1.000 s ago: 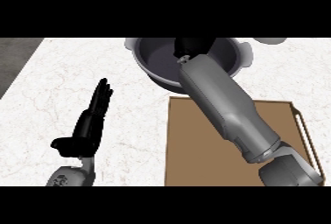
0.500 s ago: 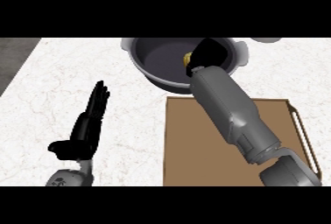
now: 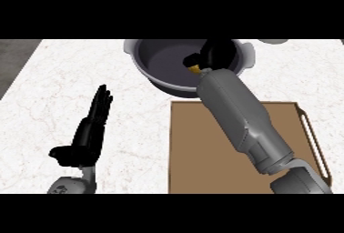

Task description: Pick the squash from the tray and place it in the pot

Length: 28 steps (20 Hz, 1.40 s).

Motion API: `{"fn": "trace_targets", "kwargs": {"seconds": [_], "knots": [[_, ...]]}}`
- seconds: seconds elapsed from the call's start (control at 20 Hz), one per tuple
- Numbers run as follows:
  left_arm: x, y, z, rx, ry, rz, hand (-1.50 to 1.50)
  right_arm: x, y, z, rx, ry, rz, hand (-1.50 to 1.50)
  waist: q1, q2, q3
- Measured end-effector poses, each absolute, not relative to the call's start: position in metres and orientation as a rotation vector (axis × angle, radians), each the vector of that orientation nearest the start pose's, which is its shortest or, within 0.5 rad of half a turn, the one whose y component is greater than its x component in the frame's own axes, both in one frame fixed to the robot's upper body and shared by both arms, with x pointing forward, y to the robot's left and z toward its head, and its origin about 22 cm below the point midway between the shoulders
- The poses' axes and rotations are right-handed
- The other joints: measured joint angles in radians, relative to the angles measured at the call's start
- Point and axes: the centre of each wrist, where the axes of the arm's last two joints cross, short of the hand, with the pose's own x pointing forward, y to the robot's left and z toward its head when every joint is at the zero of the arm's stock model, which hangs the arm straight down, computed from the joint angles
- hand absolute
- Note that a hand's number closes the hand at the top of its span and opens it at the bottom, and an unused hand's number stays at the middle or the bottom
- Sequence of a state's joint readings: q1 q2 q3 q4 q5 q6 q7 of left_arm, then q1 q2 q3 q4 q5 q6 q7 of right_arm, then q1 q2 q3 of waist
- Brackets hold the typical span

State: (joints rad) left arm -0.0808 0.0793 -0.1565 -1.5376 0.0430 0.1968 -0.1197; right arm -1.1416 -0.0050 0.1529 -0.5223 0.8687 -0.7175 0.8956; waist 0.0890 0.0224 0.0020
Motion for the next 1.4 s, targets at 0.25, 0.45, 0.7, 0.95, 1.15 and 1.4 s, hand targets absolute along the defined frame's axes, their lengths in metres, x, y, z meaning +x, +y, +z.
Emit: {"fn": "trace_targets", "kwargs": {"seconds": [0.25, 0.45, 0.7, 0.95, 1.15, 1.4], "knots": [[0.258, 0.204, 0.01, 0.041, -1.723, -0.023, 0.0, 0.431, -0.068, 0.107, -1.047, -1.381, -0.051, -1.5, -0.008, -0.002, 0.0], [0.254, 0.208, 0.007, 0.053, -1.716, -0.012, 0.0, 0.424, -0.074, 0.092, -1.017, -1.419, -0.16, -1.5, -0.024, -0.008, -0.001], [0.248, 0.219, 0.007, 0.083, -1.712, 0.014, 0.0, 0.414, -0.081, 0.078, -0.999, -1.479, -0.233, -1.5, -0.054, -0.016, -0.001], [0.245, 0.229, 0.01, 0.1, -1.707, 0.029, 0.0, 0.401, -0.096, 0.062, -0.985, -1.52, -0.294, -1.5, -0.073, -0.02, -0.001], [0.247, 0.225, 0.006, 0.106, -1.707, 0.035, 0.0, 0.391, -0.113, 0.056, -0.979, -1.537, -0.324, -1.5, -0.083, -0.022, -0.002], [0.24, 0.229, 0.005, 0.113, -1.704, 0.036, 0.0, 0.379, -0.132, 0.049, -0.997, -1.55, -0.354, -1.5, -0.087, -0.023, -0.002]]}}
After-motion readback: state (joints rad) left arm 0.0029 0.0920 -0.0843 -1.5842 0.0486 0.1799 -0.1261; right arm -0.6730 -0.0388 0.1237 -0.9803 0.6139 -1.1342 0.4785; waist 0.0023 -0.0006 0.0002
